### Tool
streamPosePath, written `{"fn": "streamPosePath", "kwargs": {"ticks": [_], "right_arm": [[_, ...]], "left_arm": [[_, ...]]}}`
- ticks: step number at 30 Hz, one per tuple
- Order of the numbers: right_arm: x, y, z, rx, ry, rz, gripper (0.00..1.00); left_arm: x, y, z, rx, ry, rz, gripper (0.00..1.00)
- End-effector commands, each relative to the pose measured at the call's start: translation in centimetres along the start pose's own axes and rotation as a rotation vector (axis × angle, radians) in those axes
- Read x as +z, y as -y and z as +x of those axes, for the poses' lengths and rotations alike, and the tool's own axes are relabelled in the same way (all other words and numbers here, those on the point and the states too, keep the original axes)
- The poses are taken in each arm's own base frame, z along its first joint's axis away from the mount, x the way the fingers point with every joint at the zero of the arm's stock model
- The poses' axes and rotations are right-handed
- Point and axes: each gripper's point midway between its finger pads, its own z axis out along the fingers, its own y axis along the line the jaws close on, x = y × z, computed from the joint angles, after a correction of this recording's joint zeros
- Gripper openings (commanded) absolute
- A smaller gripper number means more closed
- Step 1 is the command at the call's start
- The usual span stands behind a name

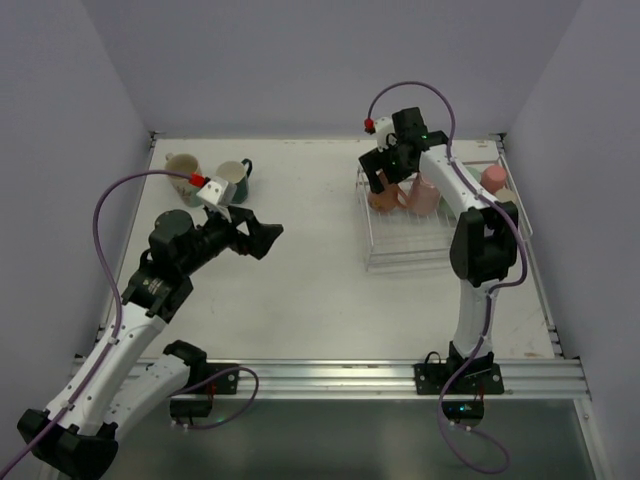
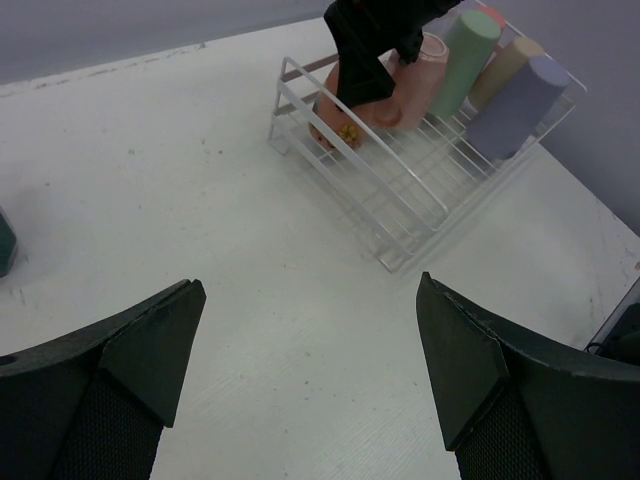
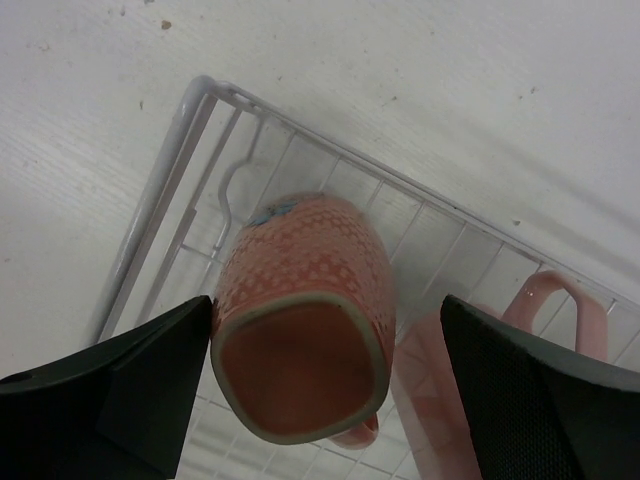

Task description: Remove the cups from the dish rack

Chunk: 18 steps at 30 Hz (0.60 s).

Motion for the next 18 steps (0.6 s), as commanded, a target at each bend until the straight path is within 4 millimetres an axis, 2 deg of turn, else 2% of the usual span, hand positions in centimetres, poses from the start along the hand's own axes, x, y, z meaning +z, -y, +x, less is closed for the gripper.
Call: {"fn": "streamPosePath", "kwargs": {"ticks": [1,5,7,9,10,11,13,16,18], "right_arm": [[0.0,0.2,-0.3,-0.025,-0.006,-0.008,0.98],[0.7,-0.4,-0.1,-0.023,-0.009,-0.037,0.9],[0.7,-0.5,-0.1,-0.018,-0.006,-0.038,0.81],[0.1,-0.6,-0.7,-0.015,0.019,-0.032,0.7],[0.0,-0.6,-0.6,-0.009,0.026,-0.028,0.57],[-0.4,-0.6,-1.3,-0.01,0.057,-0.022,0.51],[-1.9,-0.4,-2.7,0.002,0.113,-0.004,0.39],[-4.5,-0.1,-4.7,0.026,0.201,0.029,0.3],[-6.1,0.1,-5.7,0.037,0.248,0.047,0.29]], "left_arm": [[0.2,-0.1,-1.2,0.034,0.049,-0.006,0.95],[0.2,-0.3,-1.2,0.035,0.05,-0.017,0.95],[0.2,-0.3,-1.2,0.036,0.051,-0.02,0.95],[0.2,-0.4,-1.1,0.034,0.048,-0.023,0.95],[0.2,-0.4,-1.0,0.035,0.047,-0.024,0.95],[0.1,-0.3,-1.1,0.034,0.05,-0.022,0.95],[0.2,-0.3,-1.1,0.032,0.048,-0.02,0.95],[0.2,-0.2,-1.1,0.028,0.046,-0.014,0.95],[0.2,-0.1,-1.1,0.026,0.048,-0.008,0.95]]}}
